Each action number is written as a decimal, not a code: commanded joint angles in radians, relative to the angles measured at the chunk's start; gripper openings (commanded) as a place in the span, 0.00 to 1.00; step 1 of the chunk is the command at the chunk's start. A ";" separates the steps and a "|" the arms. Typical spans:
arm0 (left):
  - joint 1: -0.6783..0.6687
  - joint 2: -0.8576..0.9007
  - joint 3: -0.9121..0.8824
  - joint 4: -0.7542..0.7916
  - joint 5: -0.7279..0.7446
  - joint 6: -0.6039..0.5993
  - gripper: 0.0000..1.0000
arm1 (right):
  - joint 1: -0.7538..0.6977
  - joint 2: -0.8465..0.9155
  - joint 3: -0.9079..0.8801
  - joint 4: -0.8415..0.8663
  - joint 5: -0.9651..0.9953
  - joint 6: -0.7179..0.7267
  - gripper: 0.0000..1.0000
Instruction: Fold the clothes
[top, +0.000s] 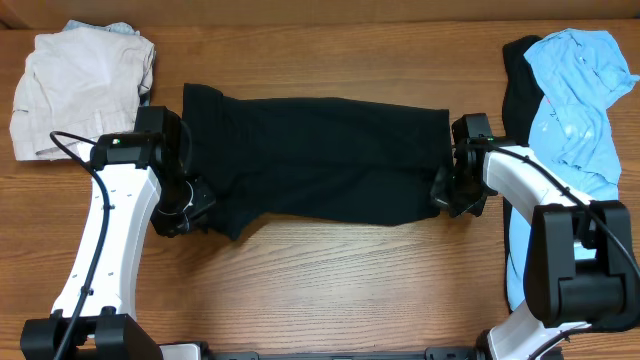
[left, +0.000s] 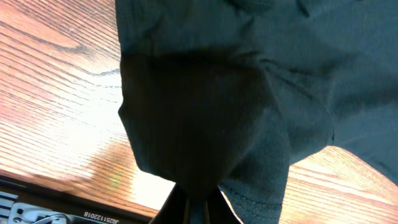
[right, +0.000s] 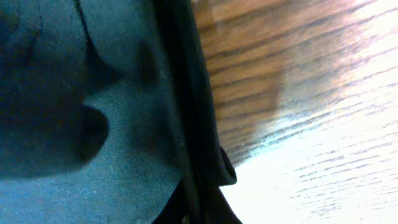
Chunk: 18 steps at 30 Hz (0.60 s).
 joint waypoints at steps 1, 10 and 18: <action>0.001 -0.007 0.030 -0.021 -0.005 0.044 0.04 | -0.039 -0.047 0.003 -0.087 -0.008 0.002 0.04; 0.001 -0.008 0.097 -0.146 -0.075 0.134 0.04 | -0.130 -0.304 0.021 -0.362 -0.008 -0.089 0.04; 0.001 -0.006 0.098 0.037 -0.158 0.133 0.04 | -0.130 -0.311 0.048 -0.166 -0.031 -0.090 0.04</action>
